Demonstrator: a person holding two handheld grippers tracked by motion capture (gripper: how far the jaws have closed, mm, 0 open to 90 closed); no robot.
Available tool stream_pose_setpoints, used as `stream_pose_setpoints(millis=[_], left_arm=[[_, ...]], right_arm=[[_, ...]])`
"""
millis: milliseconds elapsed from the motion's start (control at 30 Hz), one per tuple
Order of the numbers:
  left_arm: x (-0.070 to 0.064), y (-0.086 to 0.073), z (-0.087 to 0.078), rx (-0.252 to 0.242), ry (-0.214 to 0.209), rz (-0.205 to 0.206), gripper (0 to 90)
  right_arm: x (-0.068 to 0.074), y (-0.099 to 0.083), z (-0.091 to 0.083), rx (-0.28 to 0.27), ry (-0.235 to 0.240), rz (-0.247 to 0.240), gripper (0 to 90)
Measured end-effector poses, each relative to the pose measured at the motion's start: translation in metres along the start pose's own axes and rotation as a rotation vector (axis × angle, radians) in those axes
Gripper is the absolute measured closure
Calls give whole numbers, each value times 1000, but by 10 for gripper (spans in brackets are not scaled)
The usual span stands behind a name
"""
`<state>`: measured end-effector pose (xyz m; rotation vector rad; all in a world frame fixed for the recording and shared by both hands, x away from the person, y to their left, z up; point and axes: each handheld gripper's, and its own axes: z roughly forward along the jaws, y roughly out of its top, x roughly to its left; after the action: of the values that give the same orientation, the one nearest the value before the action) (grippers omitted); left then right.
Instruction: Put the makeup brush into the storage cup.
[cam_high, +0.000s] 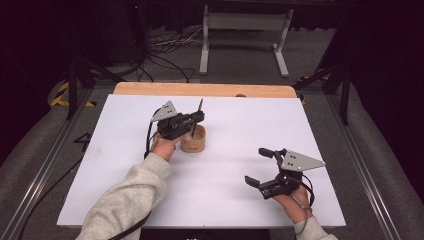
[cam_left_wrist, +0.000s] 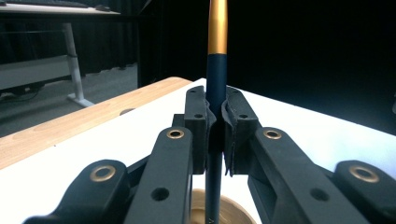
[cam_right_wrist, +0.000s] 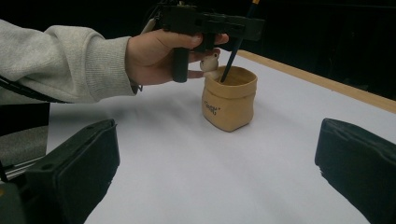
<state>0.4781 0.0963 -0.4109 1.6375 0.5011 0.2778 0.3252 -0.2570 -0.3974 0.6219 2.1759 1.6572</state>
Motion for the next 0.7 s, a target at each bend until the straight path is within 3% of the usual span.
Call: stream_pose_setpoints(millis=[433, 700], left_arm=[[-1, -4, -1, 21, -10, 4, 817], [-4, -5, -3, 43, -13, 42, 786]], right_arm=[[1, 0, 1, 3, 6, 5, 2], [0, 0, 0, 1, 5, 3, 2]])
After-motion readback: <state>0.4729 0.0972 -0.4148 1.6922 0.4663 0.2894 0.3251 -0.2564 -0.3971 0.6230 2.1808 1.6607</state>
